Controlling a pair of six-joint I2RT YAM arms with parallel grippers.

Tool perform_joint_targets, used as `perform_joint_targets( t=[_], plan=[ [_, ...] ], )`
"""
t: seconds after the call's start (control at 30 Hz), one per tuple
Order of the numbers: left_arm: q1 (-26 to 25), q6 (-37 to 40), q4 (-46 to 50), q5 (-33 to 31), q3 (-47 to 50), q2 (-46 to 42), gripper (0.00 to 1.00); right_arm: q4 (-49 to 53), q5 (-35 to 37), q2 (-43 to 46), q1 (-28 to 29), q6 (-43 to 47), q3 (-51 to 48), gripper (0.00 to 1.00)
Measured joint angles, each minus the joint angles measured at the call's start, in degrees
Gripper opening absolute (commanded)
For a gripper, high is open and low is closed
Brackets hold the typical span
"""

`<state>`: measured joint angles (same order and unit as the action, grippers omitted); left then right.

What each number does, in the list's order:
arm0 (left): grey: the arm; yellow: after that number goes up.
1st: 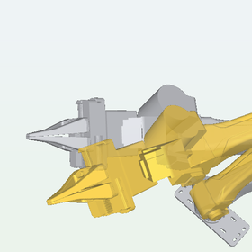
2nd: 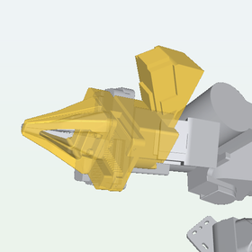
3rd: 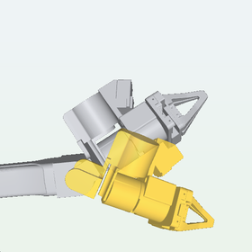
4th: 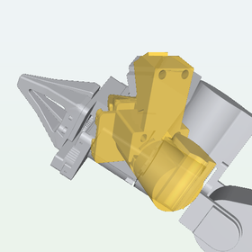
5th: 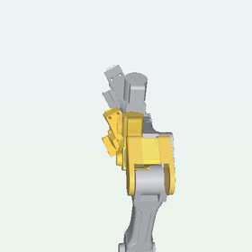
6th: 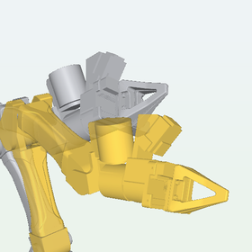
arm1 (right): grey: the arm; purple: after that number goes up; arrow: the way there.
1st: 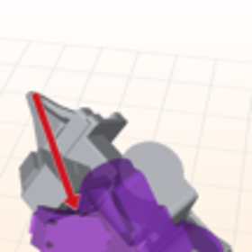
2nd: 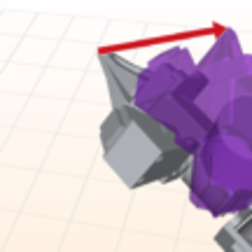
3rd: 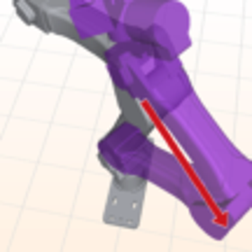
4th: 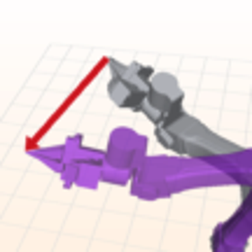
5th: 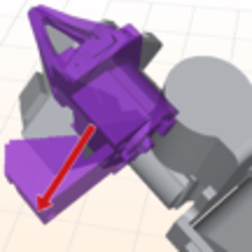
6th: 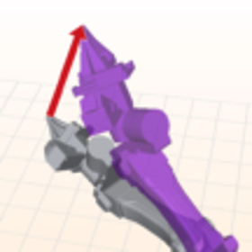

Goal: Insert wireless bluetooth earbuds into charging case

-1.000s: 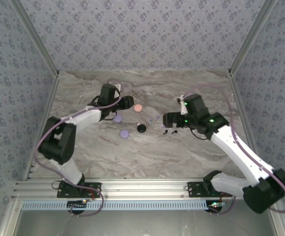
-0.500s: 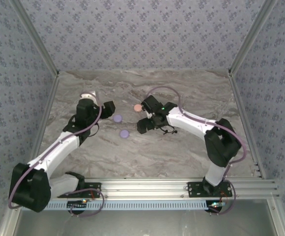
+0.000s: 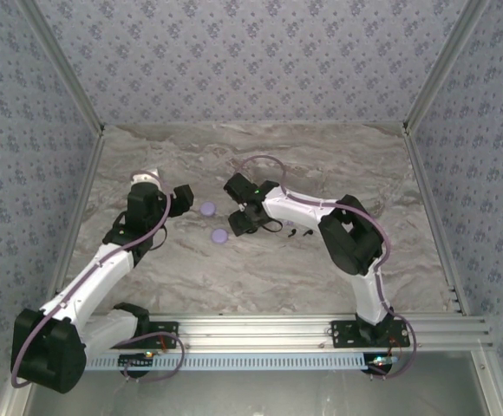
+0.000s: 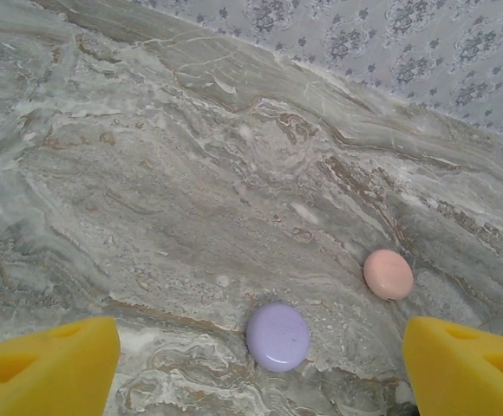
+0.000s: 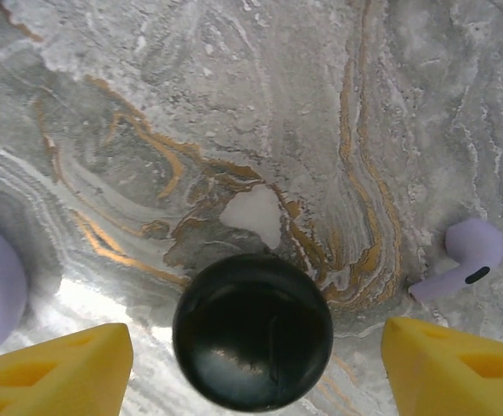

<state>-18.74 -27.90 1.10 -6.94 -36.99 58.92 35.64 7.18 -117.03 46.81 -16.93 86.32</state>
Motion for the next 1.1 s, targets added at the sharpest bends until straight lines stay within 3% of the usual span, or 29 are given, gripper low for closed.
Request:
perform_joint_targets(
  t=[0.37, 0.63, 0.77, 0.93, 1.1],
  plan=[
    [0.00, -0.02, 0.42, 0.00, 0.00, 0.00, 0.86, -0.11, 0.66, -2.91, 0.00, -0.87, 0.28, 0.68],
    [0.00, -0.07, 0.42, 0.02, 0.00, 0.00, 0.86, -0.20, -0.63, -2.86, -0.07, -1.77, 0.13, 0.53],
    [0.00, -0.17, 0.42, 0.39, 0.00, 0.07, 0.86, -2.10, -1.25, -1.42, -0.46, -1.68, -1.95, 0.52],
    [0.02, 0.07, 0.50, 4.46, -0.46, 0.85, 0.84, -5.55, -1.55, 5.18, -1.25, 1.07, -8.96, 0.51],
    [0.07, 0.39, 0.42, 12.63, -4.87, 3.15, 0.82, -11.61, -0.94, 19.76, -2.60, 6.29, -16.79, 0.50]
  ],
)
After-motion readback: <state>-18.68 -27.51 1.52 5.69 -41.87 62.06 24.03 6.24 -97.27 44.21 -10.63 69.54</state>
